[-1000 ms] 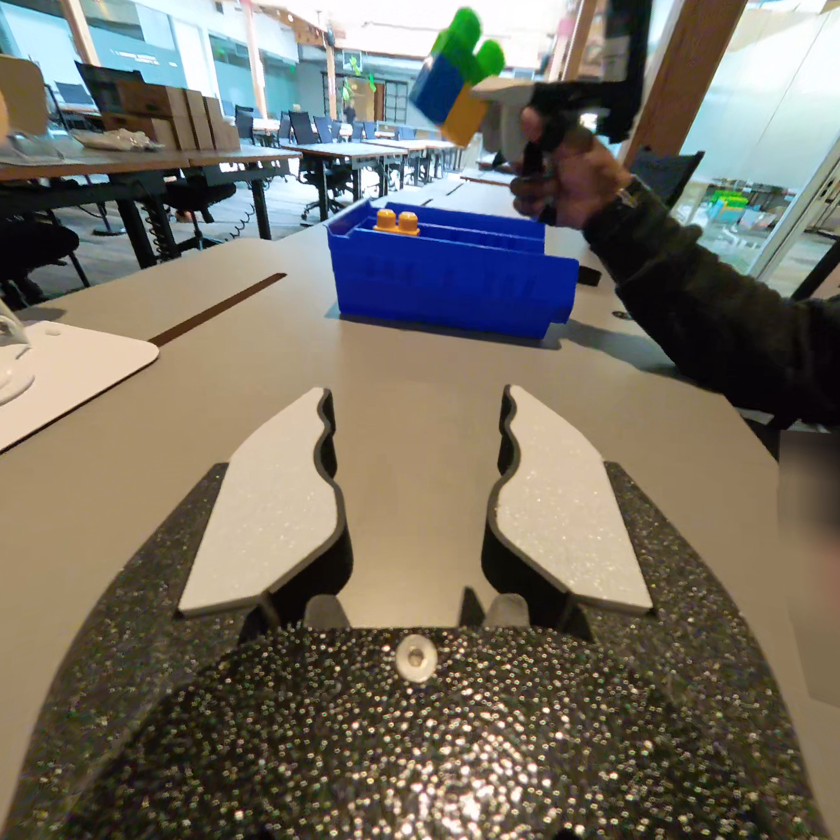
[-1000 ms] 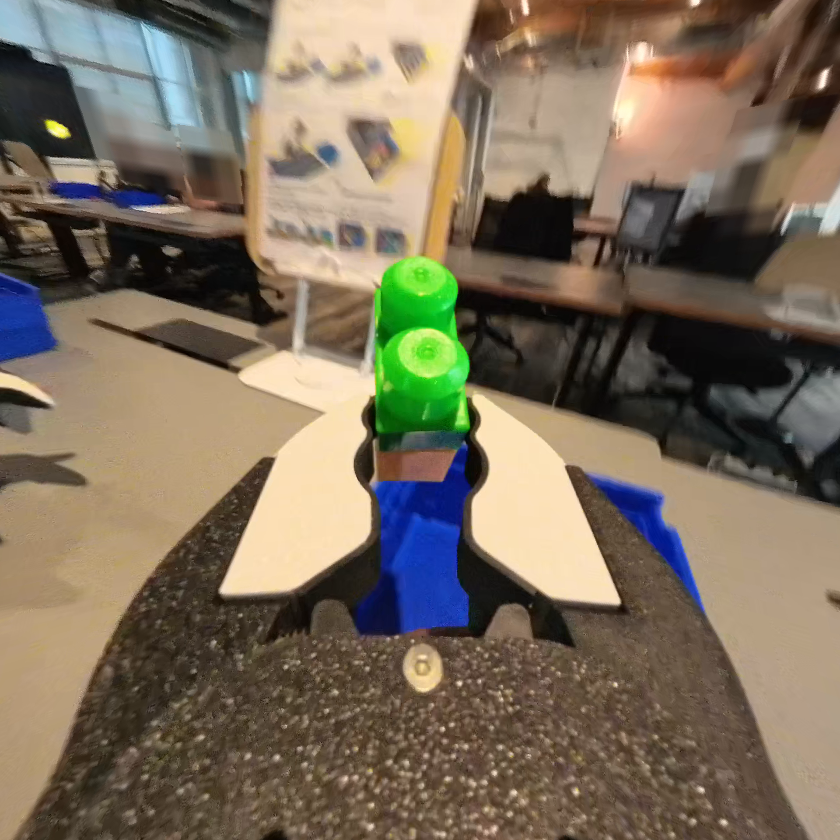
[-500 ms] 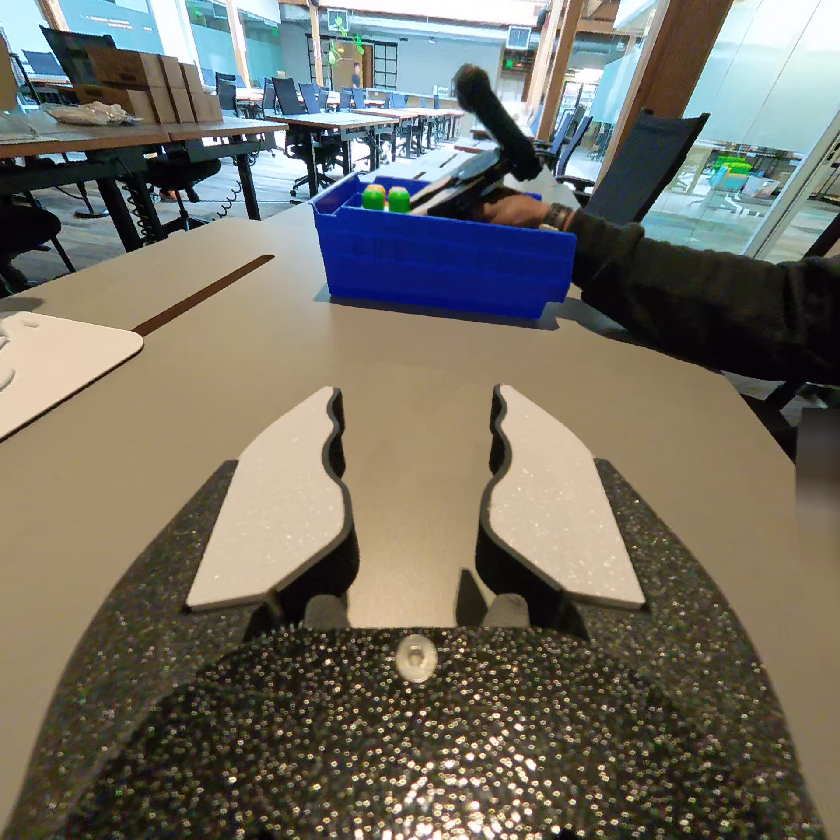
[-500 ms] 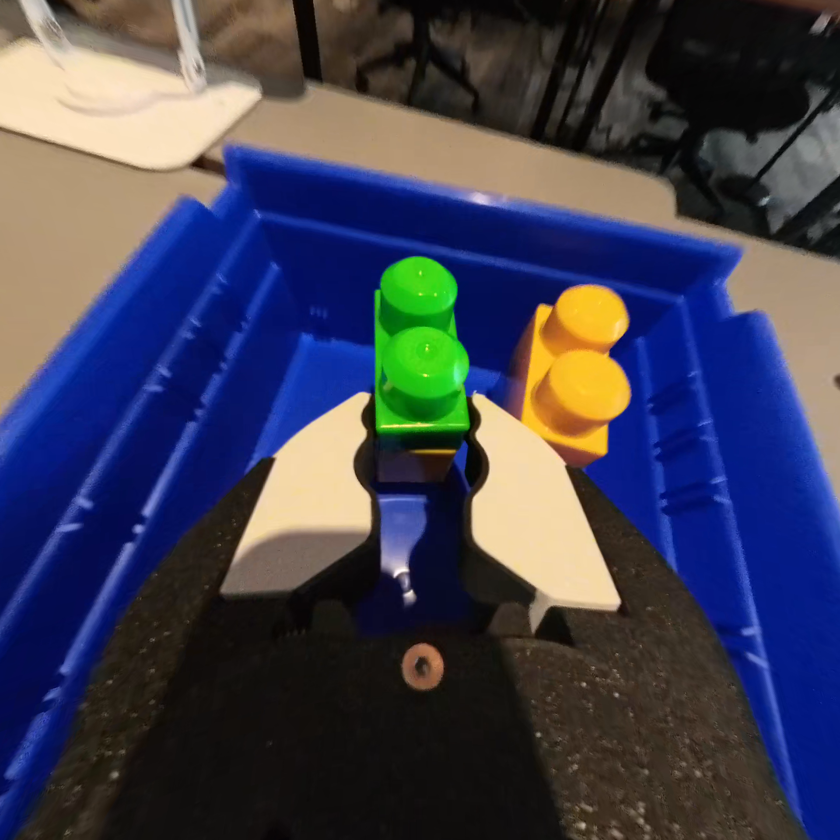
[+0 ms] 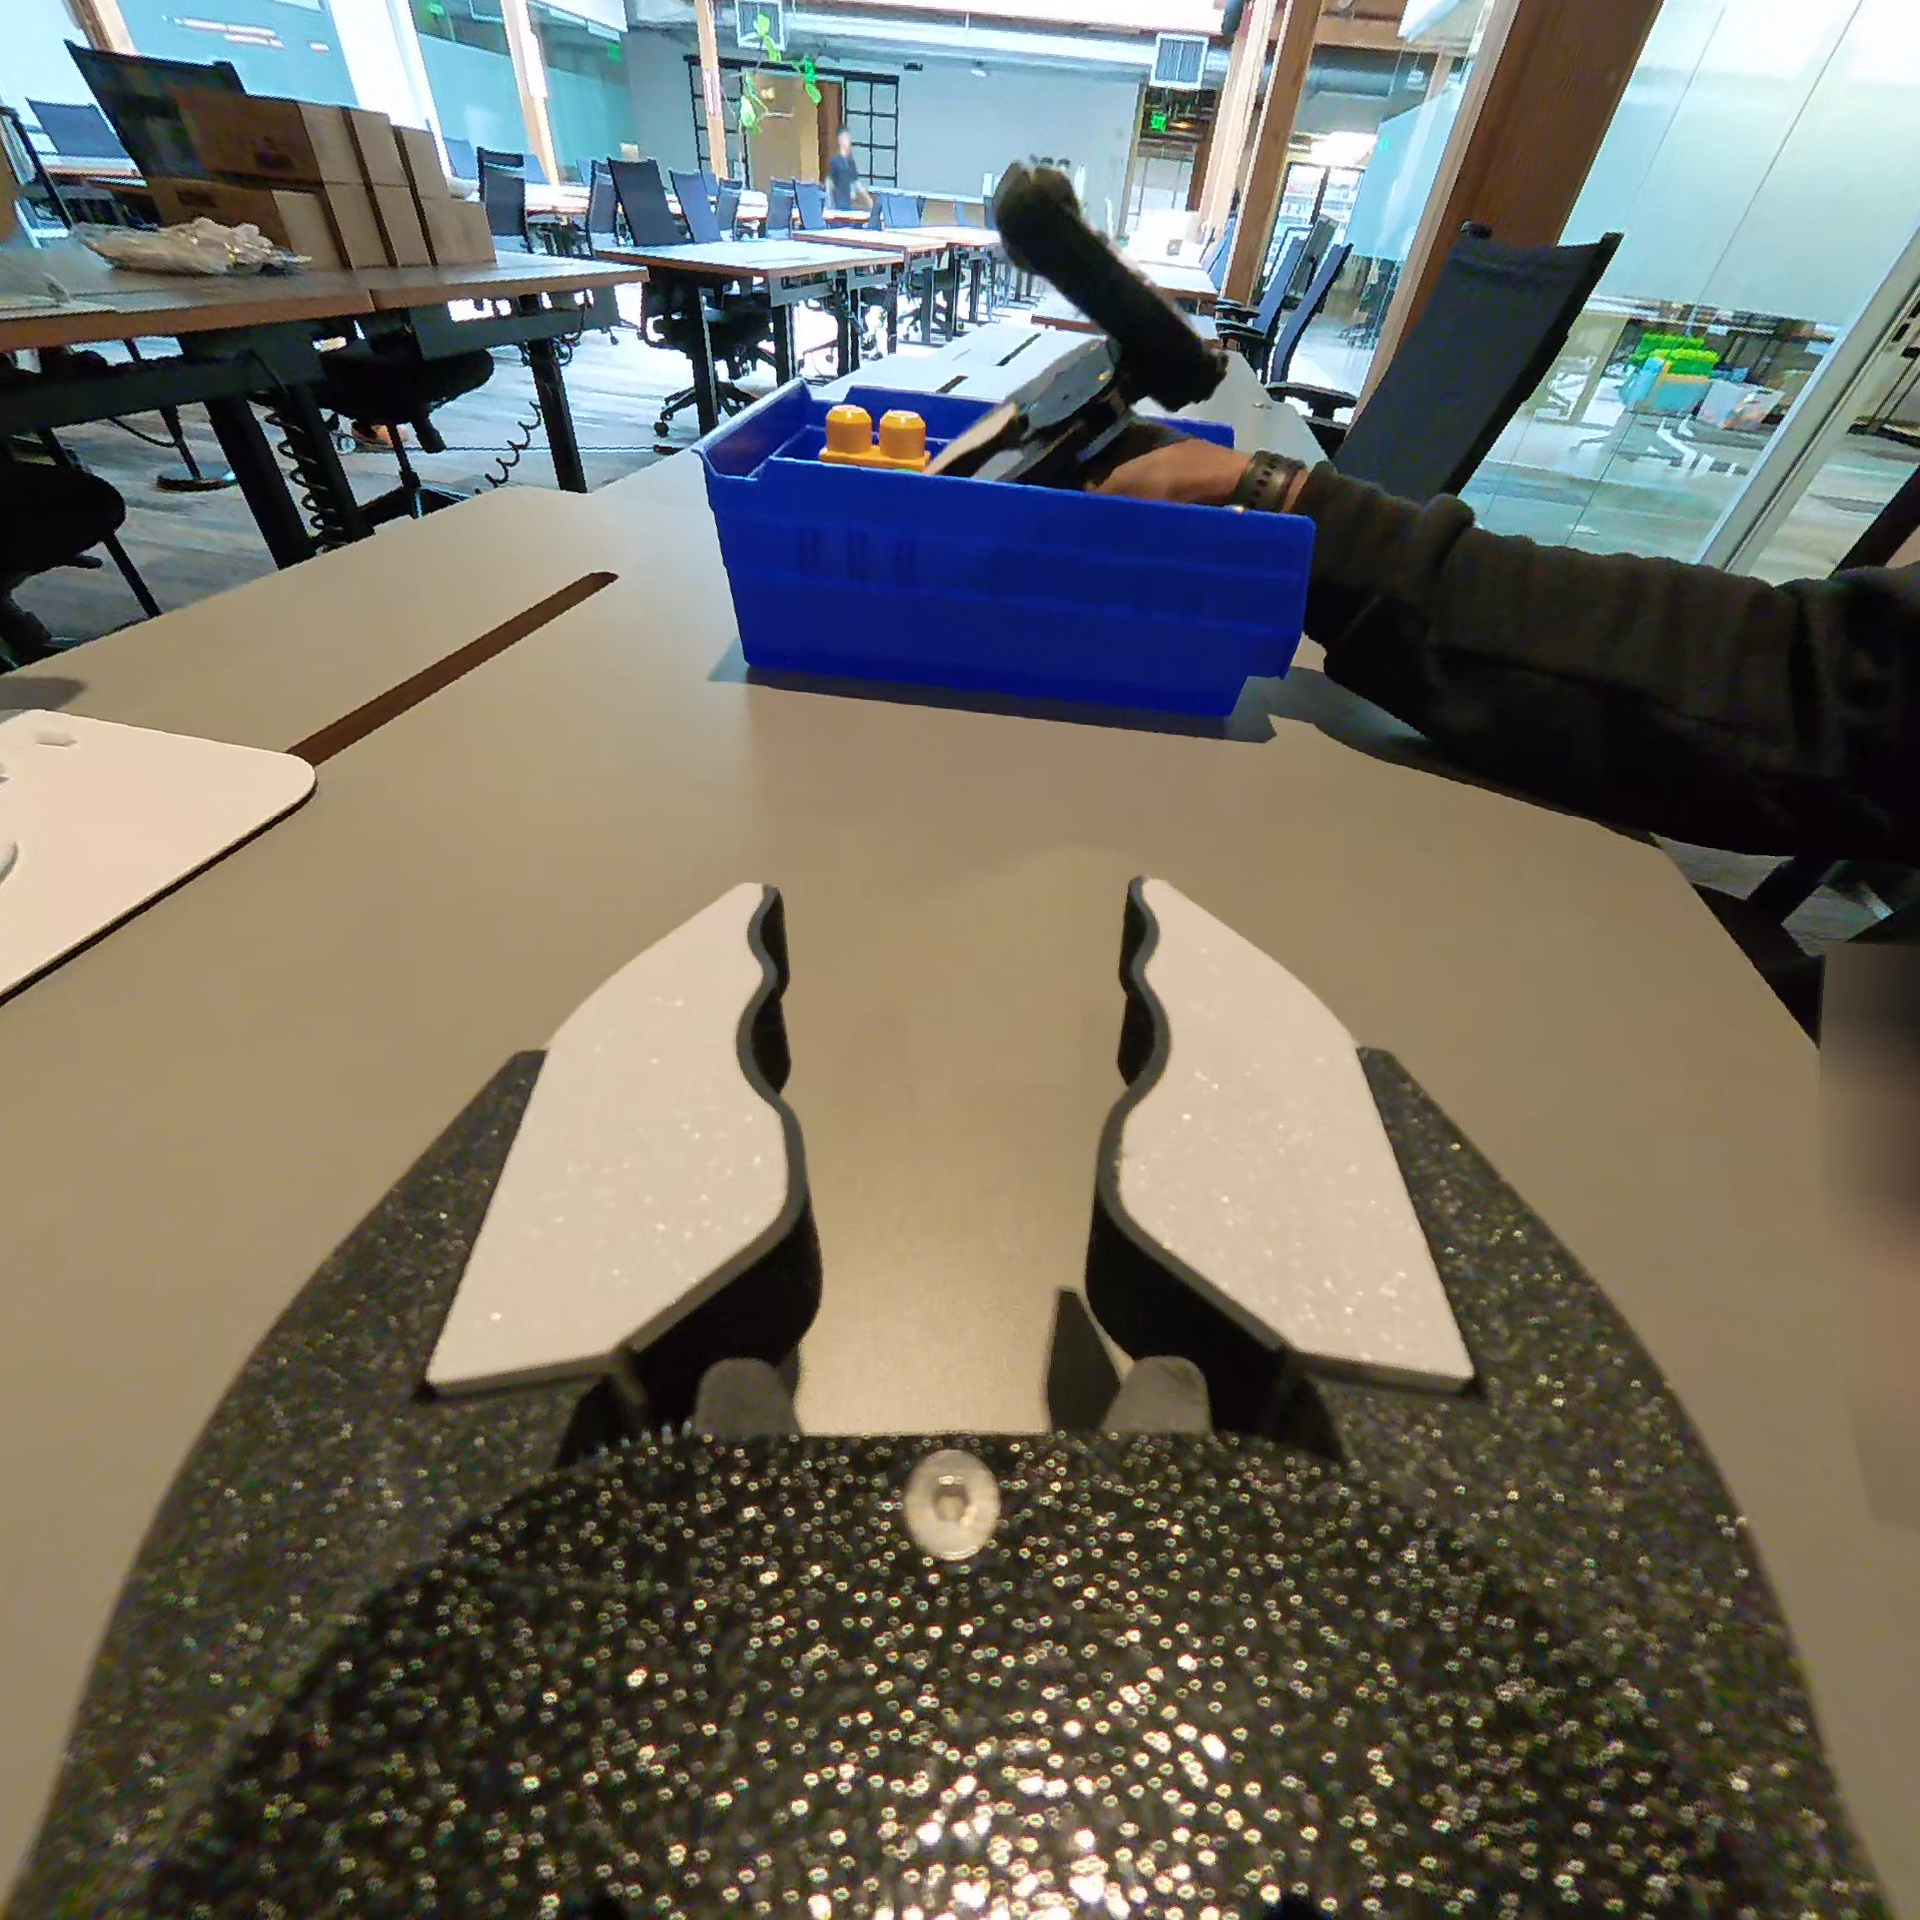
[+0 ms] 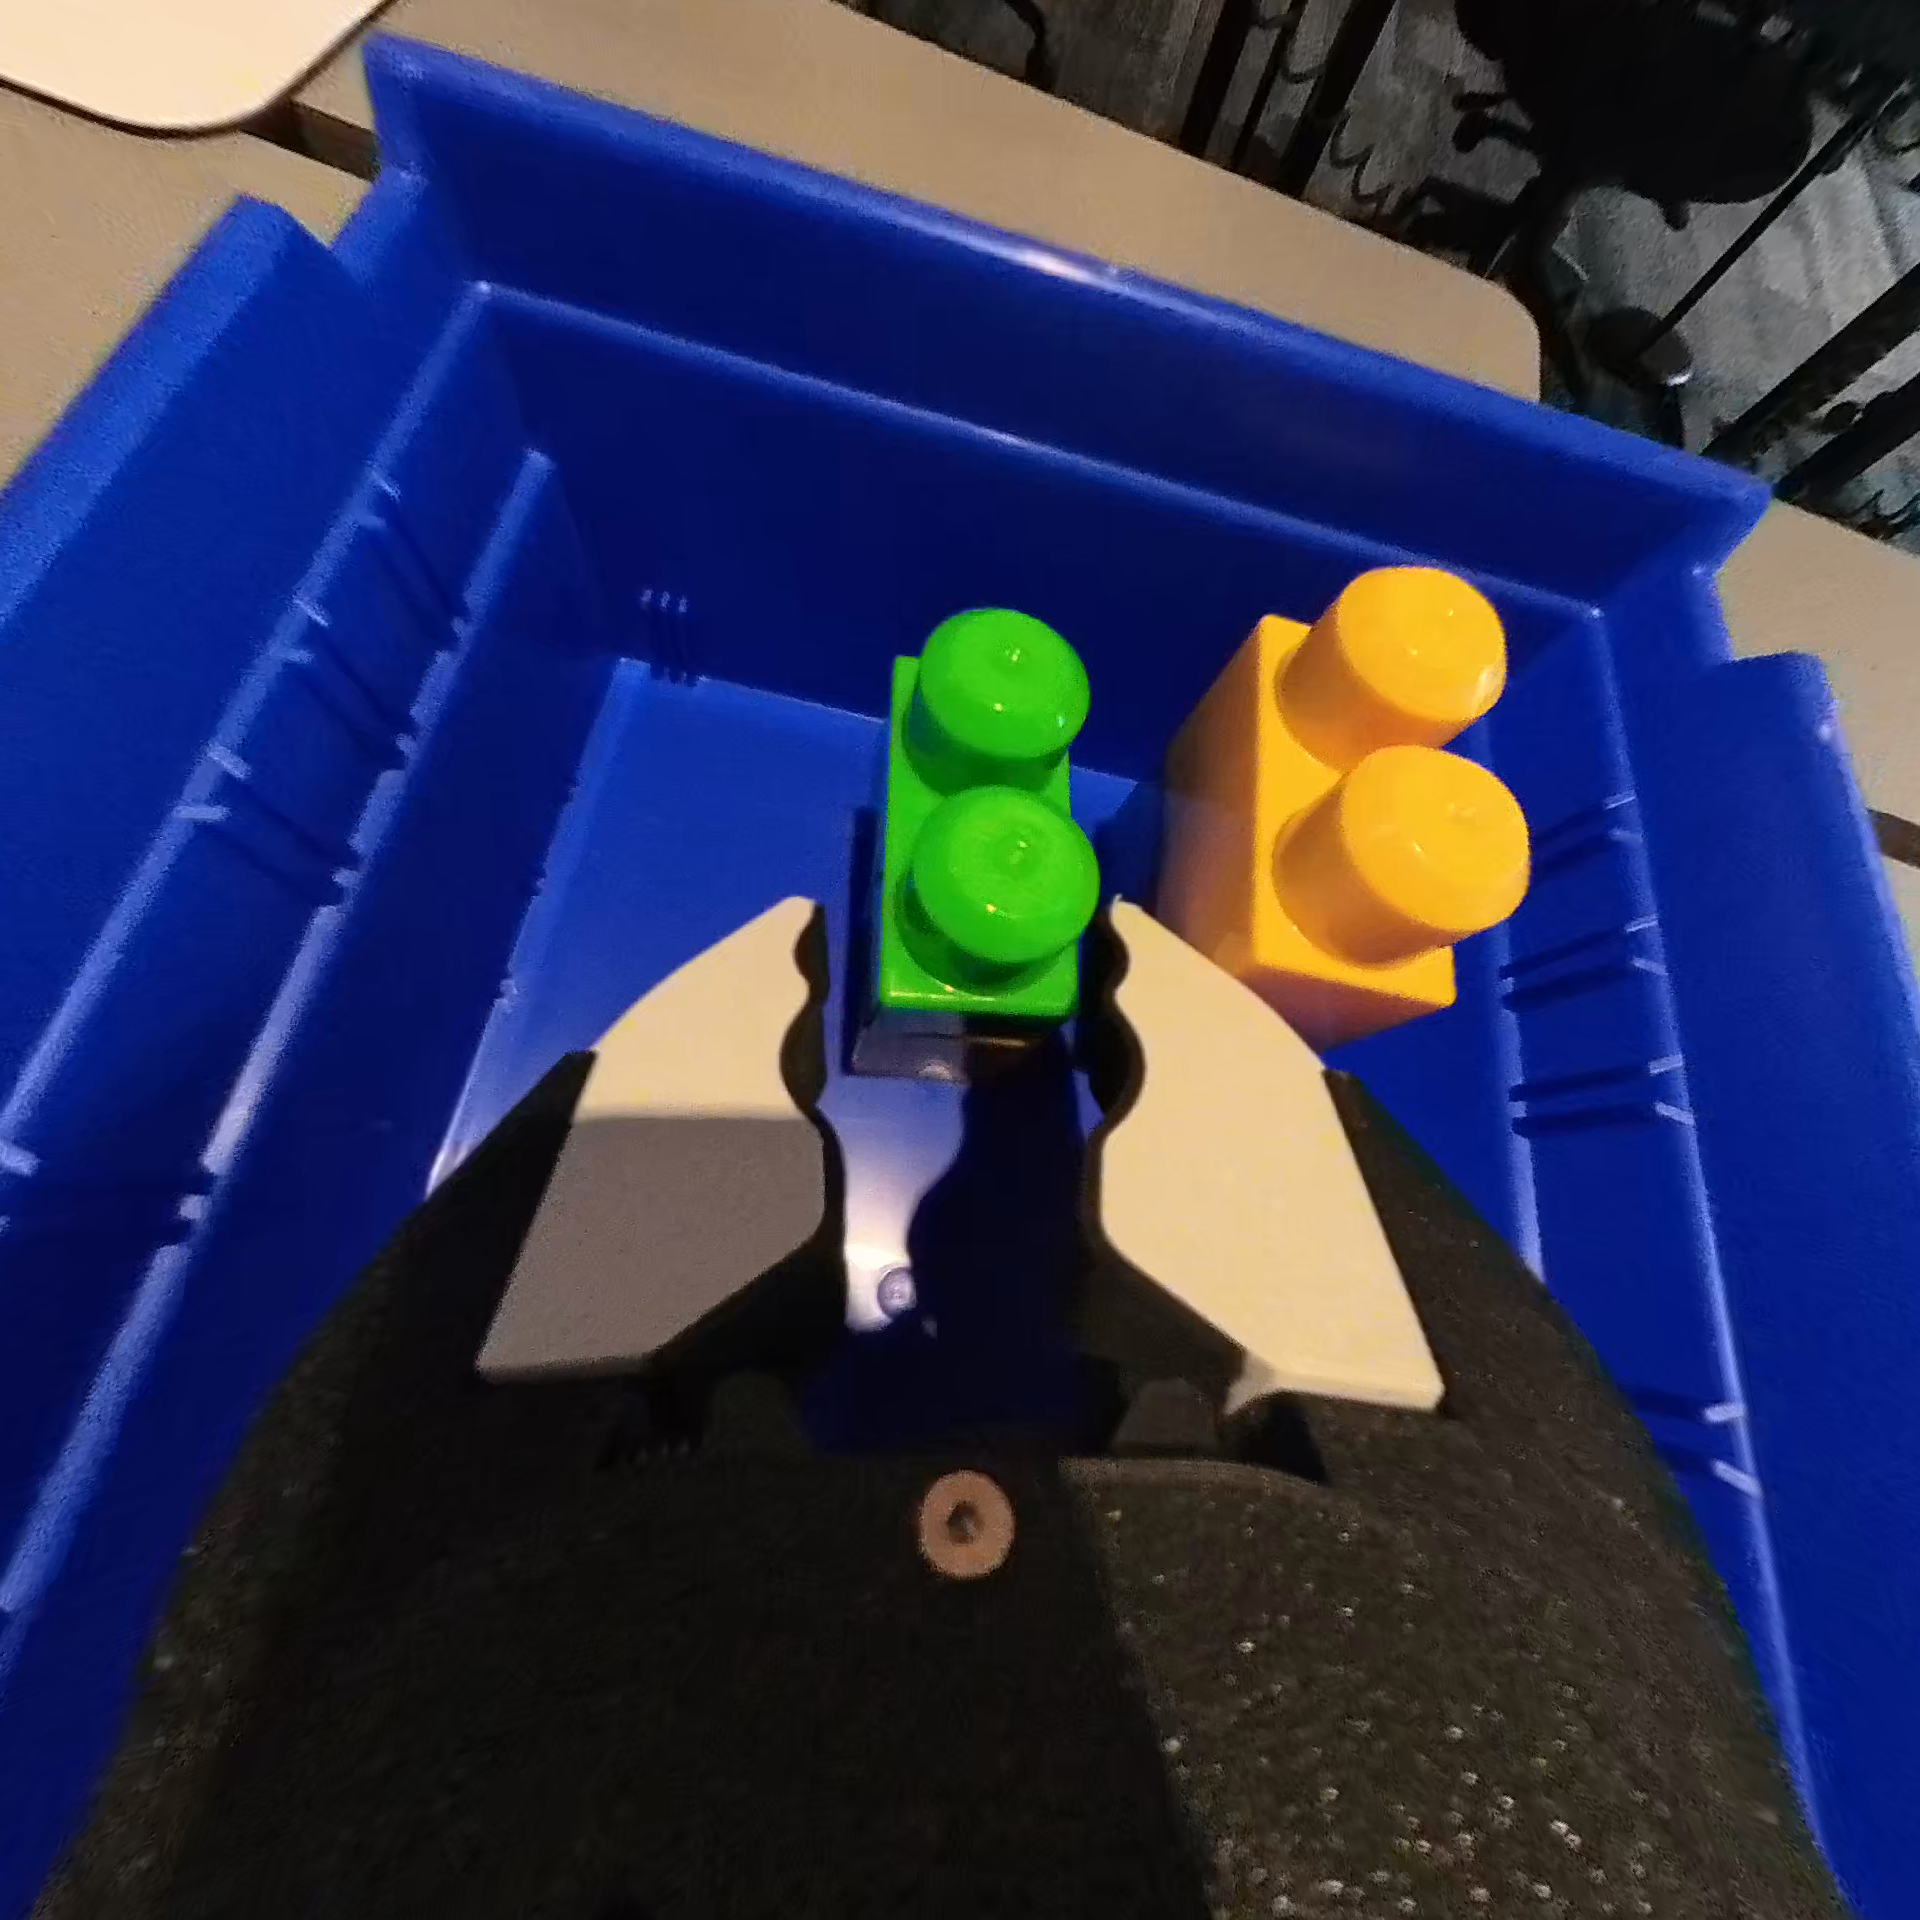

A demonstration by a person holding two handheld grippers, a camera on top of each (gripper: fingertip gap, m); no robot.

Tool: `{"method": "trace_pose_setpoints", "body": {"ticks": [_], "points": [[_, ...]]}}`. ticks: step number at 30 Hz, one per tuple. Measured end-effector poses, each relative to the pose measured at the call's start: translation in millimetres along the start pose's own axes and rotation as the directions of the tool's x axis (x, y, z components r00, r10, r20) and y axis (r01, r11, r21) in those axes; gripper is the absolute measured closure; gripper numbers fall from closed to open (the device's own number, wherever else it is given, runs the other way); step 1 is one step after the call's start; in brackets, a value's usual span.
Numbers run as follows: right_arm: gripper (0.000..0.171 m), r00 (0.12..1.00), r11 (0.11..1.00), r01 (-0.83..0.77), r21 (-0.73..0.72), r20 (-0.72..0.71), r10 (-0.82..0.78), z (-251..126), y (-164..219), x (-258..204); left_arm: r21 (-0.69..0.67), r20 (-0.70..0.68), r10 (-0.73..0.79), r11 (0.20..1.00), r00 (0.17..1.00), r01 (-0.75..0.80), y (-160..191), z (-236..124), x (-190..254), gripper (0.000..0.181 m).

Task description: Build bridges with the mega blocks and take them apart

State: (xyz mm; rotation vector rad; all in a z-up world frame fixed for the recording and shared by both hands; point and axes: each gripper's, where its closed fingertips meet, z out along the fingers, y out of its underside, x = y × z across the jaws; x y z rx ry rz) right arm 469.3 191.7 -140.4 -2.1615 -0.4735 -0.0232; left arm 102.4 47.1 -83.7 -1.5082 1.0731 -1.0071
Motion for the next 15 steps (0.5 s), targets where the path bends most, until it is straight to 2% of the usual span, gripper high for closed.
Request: {"method": "trace_pose_setpoints", "body": {"ticks": [3,8,15], "points": [[0.114,1.000,1.000,0.009,0.009,-0.021,-0.009,-4,-3,2,-0.002,-0.001,-0.002,1.000,1.000,0.002,1,0,0,0.120],[0.112,0.993,0.997,0.078,0.029,-0.086,-0.075,-20,-14,4,-0.002,-0.003,-0.002,1.000,1.000,0.002,1,1,0,0.120],[0.115,0.939,0.974,0.200,0.109,-0.306,-0.159,-74,-55,17,-0.007,-0.002,-0.002,1.000,1.000,0.002,3,2,-1,0.120]]}}
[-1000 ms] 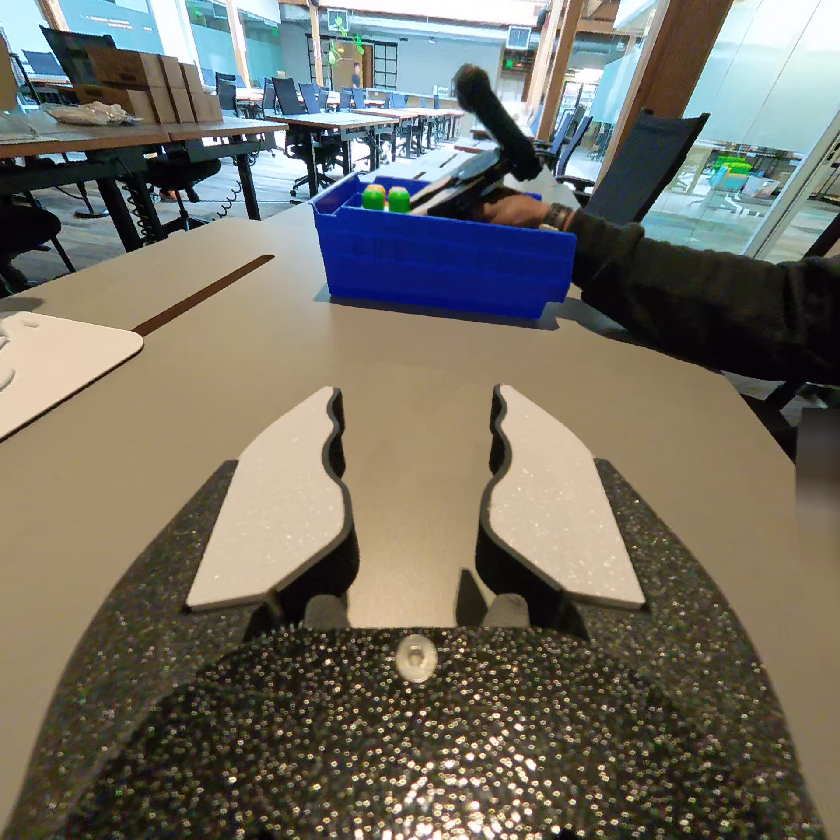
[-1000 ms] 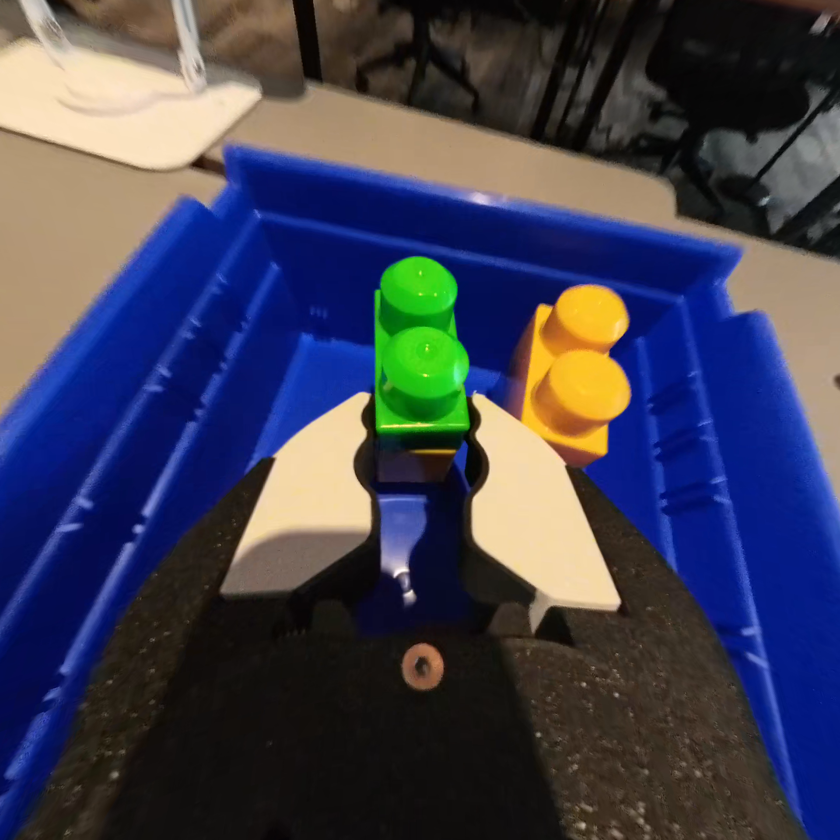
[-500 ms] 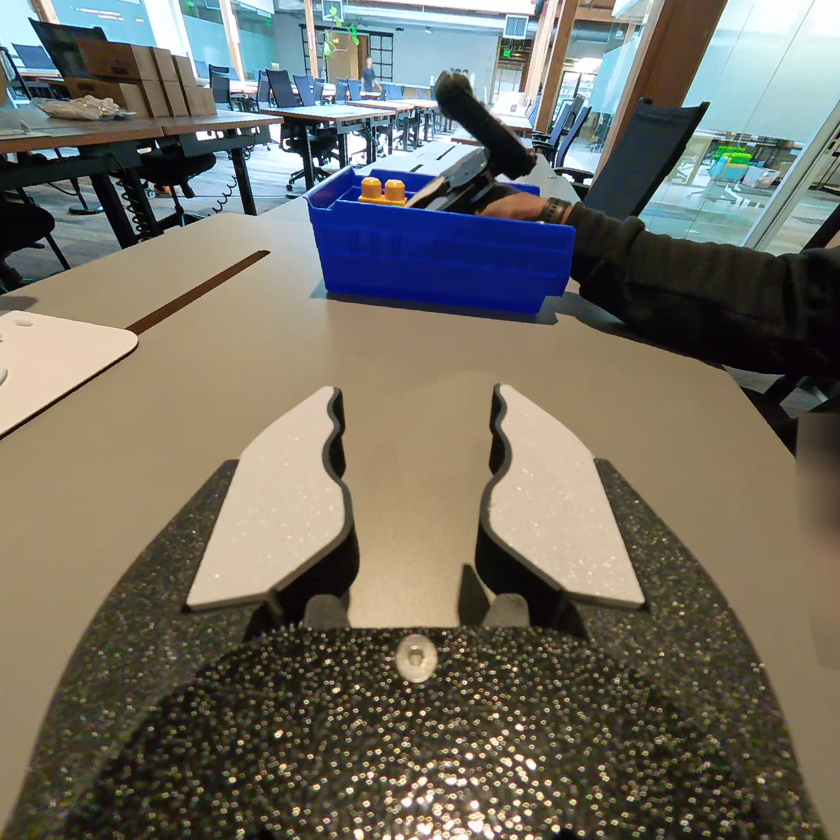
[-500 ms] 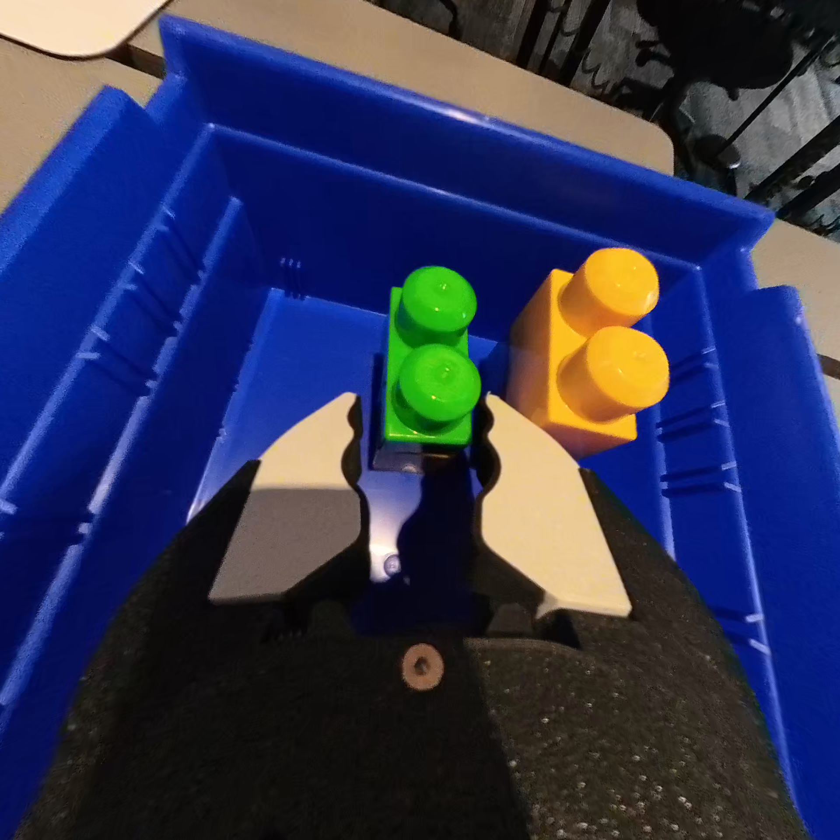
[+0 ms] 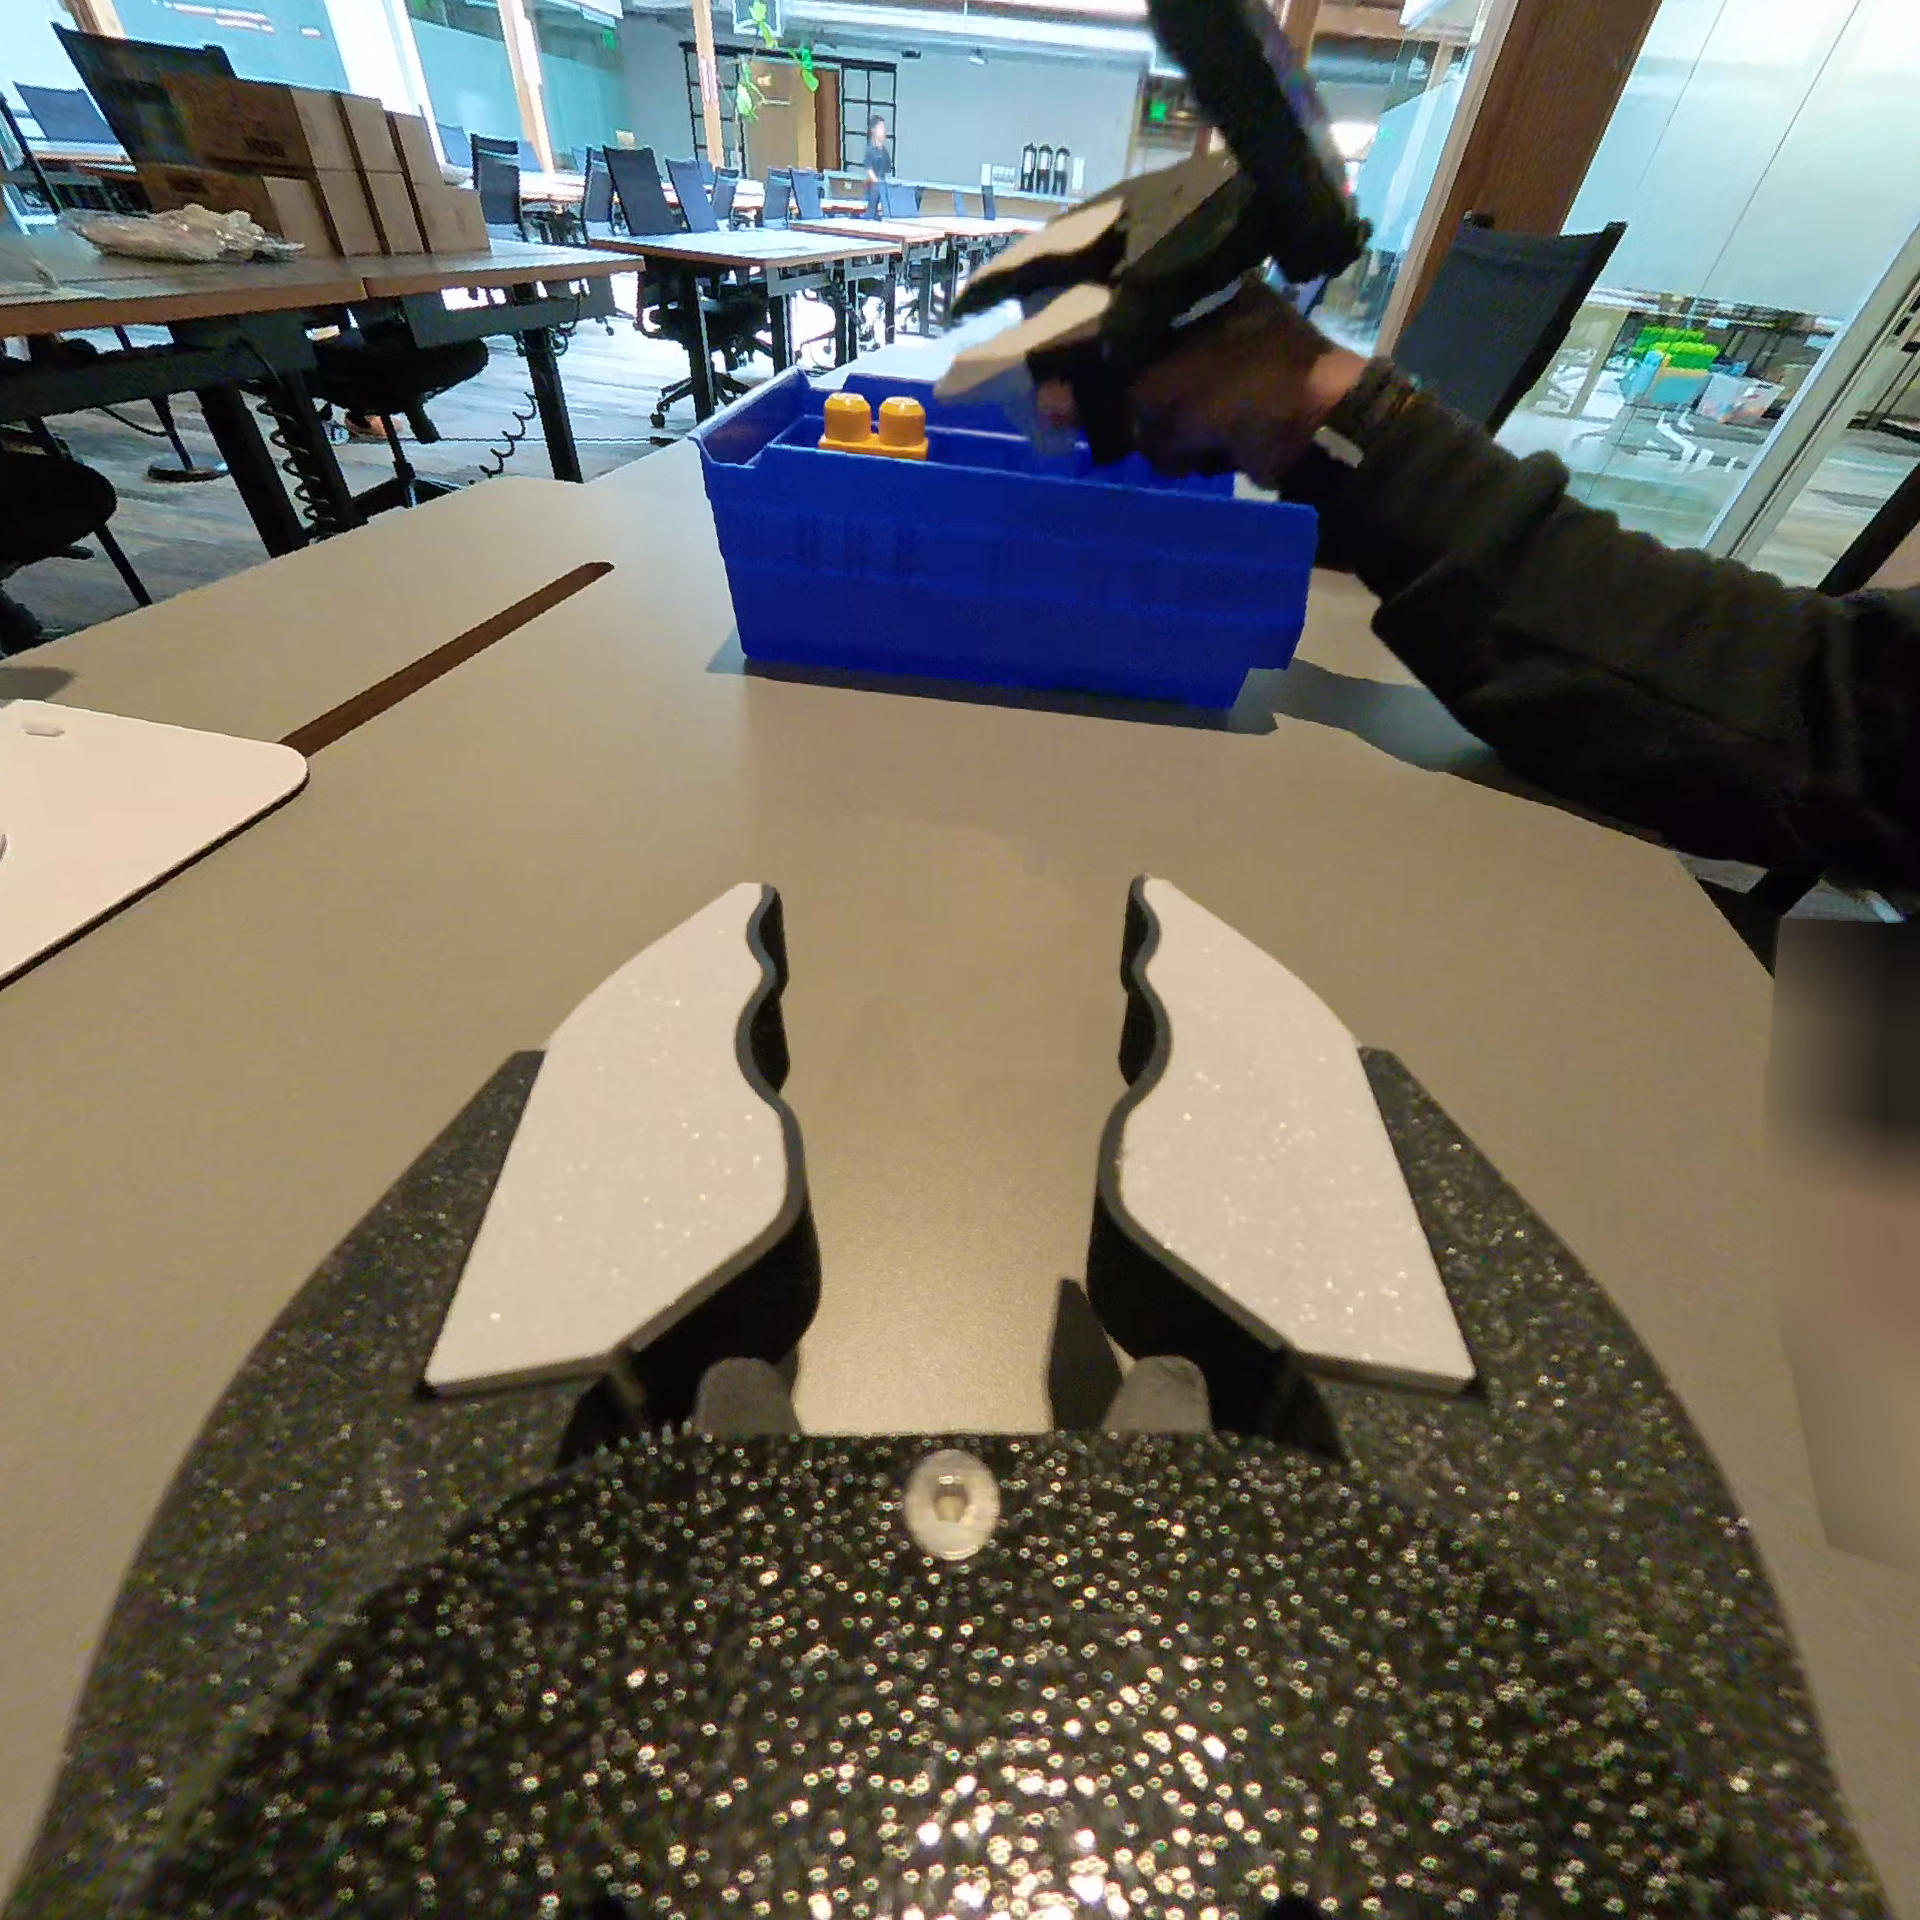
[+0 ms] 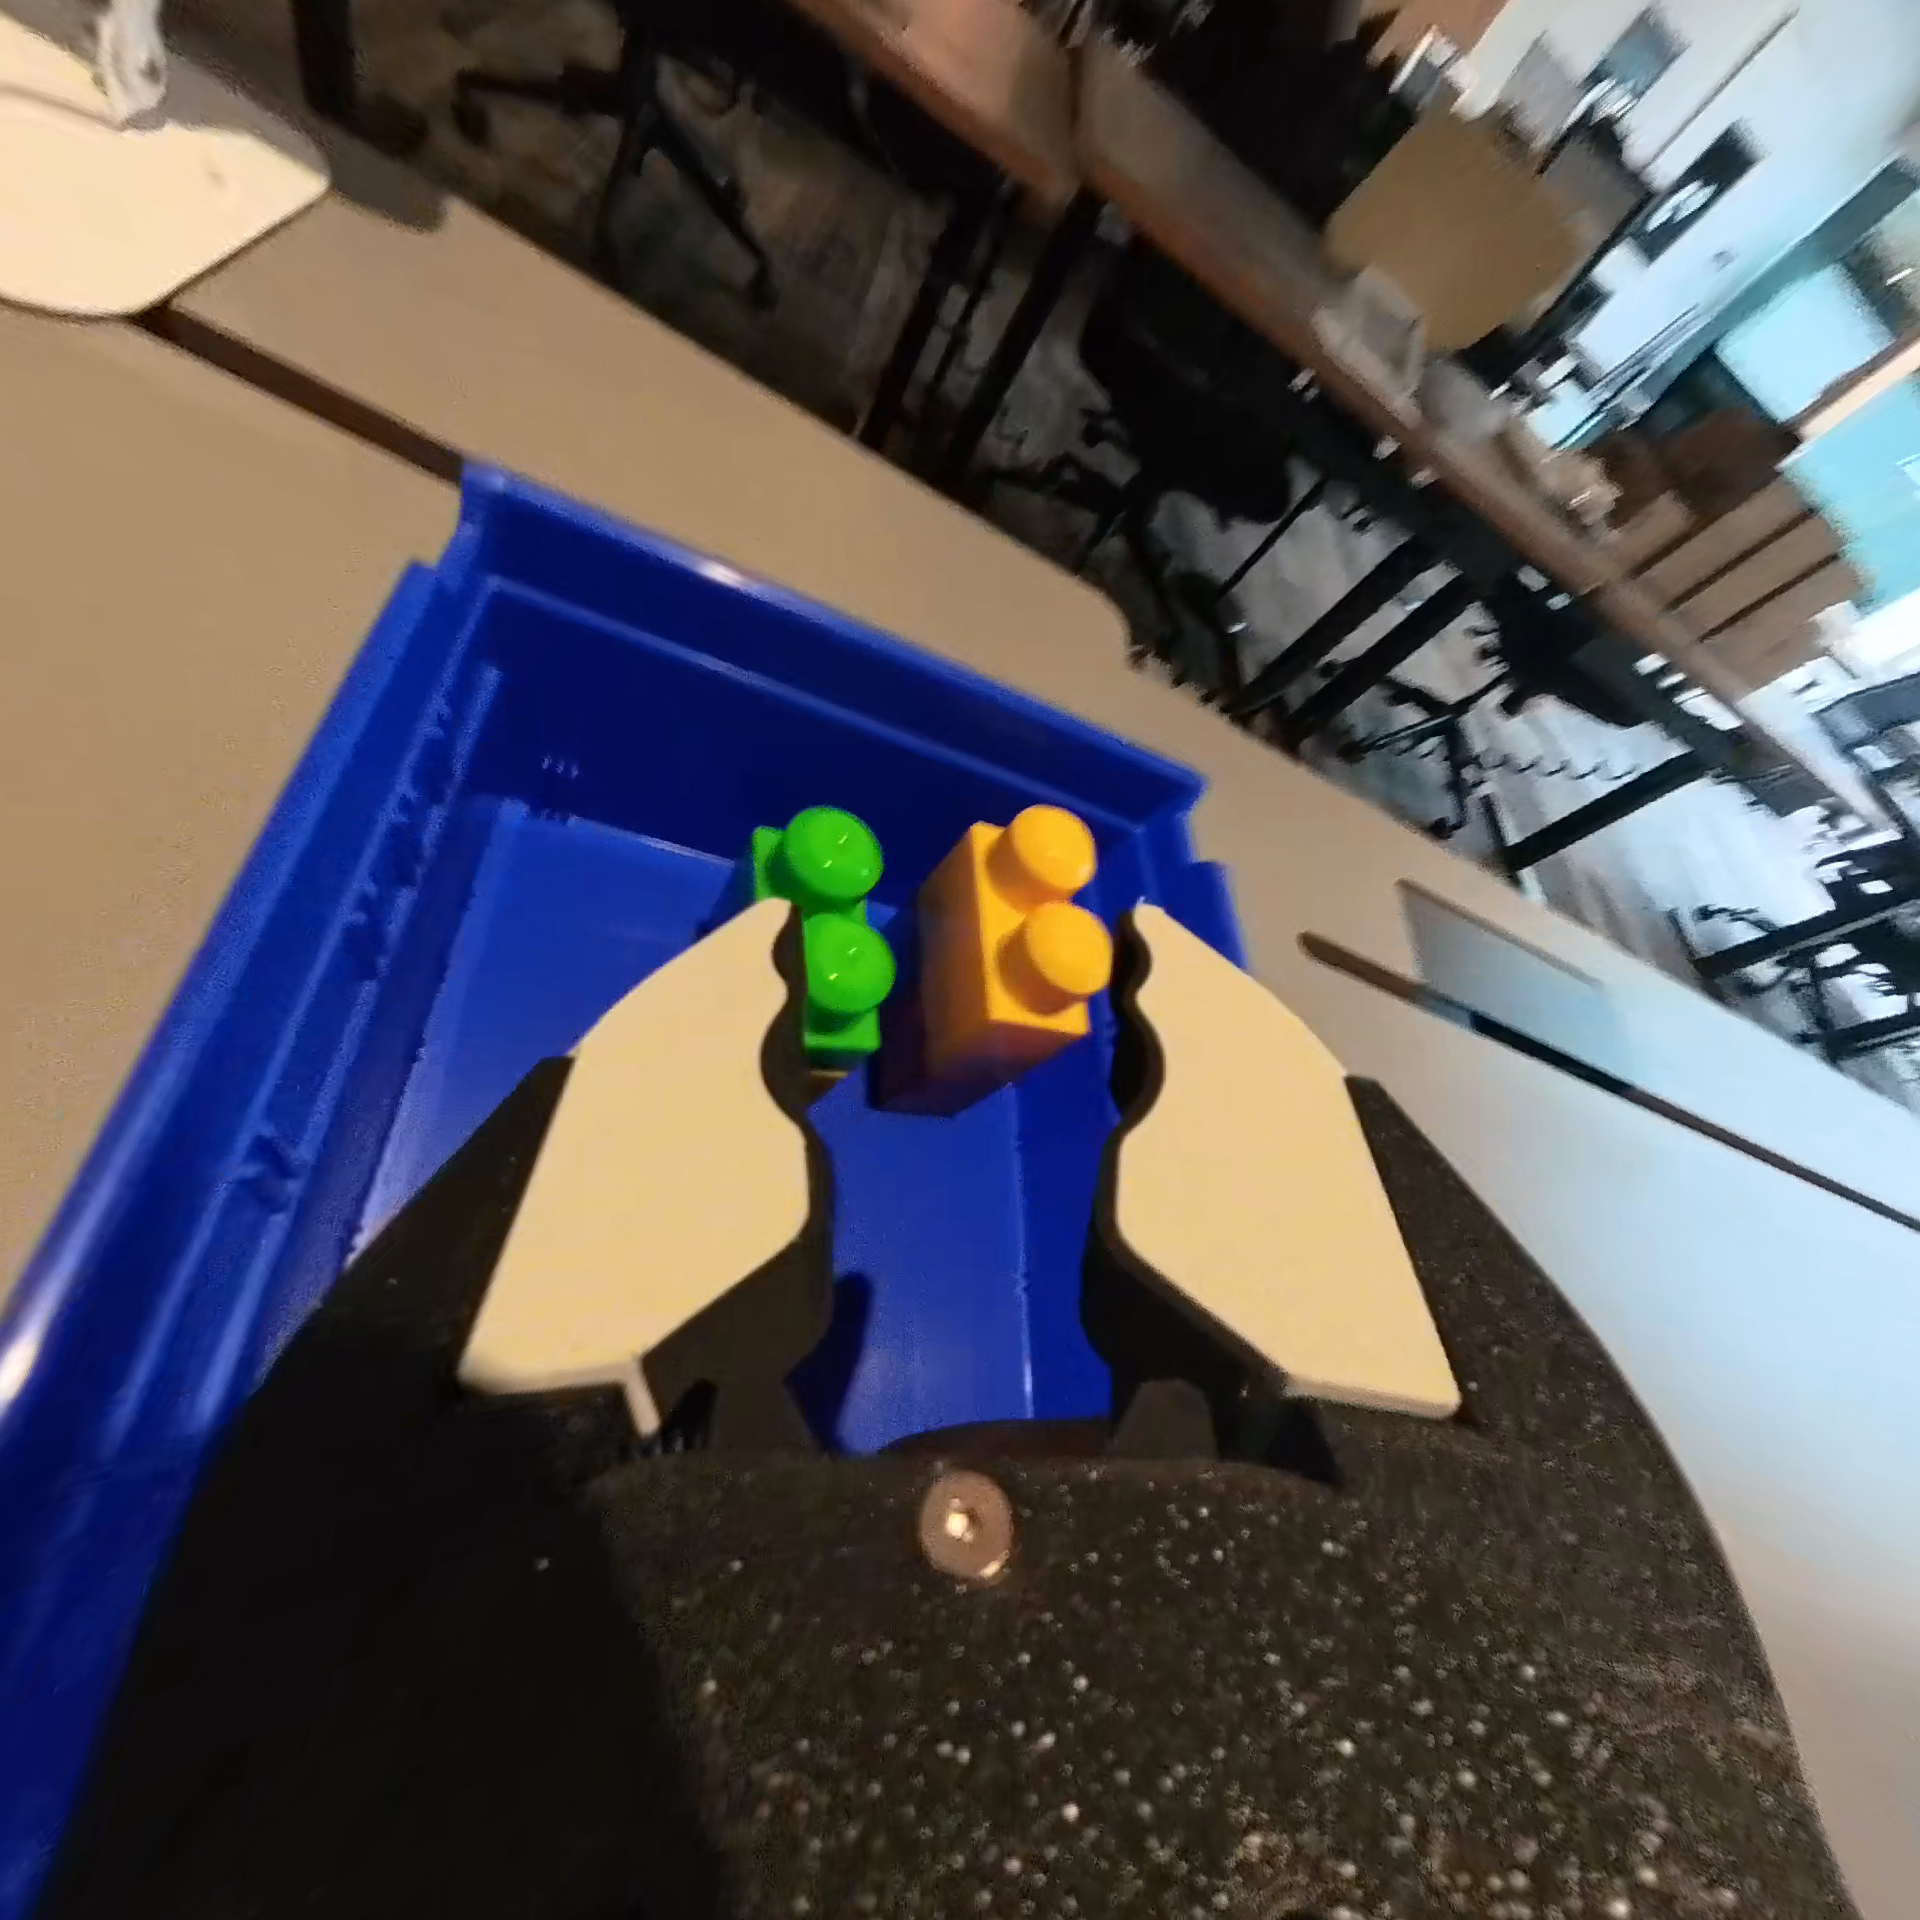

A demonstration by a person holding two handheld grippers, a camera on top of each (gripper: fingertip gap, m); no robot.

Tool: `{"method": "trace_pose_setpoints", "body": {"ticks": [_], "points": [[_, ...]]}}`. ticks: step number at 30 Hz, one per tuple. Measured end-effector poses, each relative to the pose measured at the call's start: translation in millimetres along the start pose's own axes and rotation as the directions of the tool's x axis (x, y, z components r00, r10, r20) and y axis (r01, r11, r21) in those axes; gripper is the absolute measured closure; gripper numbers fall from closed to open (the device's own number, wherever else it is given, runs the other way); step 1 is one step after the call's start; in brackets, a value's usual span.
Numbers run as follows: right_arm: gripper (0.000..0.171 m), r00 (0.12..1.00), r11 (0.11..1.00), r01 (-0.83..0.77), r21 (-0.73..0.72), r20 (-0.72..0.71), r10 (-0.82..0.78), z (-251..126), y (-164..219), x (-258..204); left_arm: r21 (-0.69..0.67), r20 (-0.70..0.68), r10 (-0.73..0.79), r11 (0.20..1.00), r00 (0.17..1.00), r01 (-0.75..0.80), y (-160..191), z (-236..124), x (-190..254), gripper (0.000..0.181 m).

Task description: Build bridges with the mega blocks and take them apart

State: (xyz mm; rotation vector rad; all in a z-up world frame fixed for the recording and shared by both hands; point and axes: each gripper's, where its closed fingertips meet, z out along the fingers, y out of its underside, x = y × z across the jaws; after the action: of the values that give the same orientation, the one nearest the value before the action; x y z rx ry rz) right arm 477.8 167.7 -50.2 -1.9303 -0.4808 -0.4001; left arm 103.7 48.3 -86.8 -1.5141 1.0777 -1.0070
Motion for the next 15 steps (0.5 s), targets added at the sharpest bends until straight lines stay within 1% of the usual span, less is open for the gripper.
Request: {"method": "trace_pose_setpoints", "body": {"ticks": [3,5,7,9,10,12,14,15], "points": [[0.117,0.997,0.996,0.008,0.083,-0.074,-0.002,-25,-26,9,-0.006,0.001,0.001,1.000,1.000,-0.001,2,1,-1,0.120],[0.118,0.995,0.988,0.011,0.153,-0.098,0.004,-43,-49,6,-0.009,0.005,0.001,1.000,1.000,-0.001,2,1,-1,0.120],[0.119,0.994,0.969,0.019,0.247,-0.105,0.007,-65,-77,-6,-0.011,0.010,0.002,1.000,1.000,-0.002,3,1,-3,0.120],[0.120,0.997,0.924,0.014,0.382,-0.081,0.019,-93,-112,-29,-0.014,0.020,0.002,1.000,1.000,-0.002,4,1,-5,0.120],[0.119,0.998,0.888,-0.001,0.459,-0.052,0.027,-108,-130,-45,-0.015,0.028,0.003,1.000,1.000,-0.003,5,1,-6,0.120],[0.122,0.998,0.811,-0.046,0.583,0.056,0.017,-135,-160,-88,-0.019,0.054,0.006,1.000,0.999,-0.005,5,0,-10,0.120],[0.123,0.980,0.764,-0.117,0.634,0.198,-0.014,-149,-175,-139,-0.021,0.087,0.008,1.000,0.996,-0.006,6,-2,-16,0.120],[0.123,0.965,0.756,-0.147,0.638,0.261,-0.033,-149,-178,-165,-0.022,0.105,0.008,1.000,0.994,-0.006,6,-3,-19,0.120]]}}
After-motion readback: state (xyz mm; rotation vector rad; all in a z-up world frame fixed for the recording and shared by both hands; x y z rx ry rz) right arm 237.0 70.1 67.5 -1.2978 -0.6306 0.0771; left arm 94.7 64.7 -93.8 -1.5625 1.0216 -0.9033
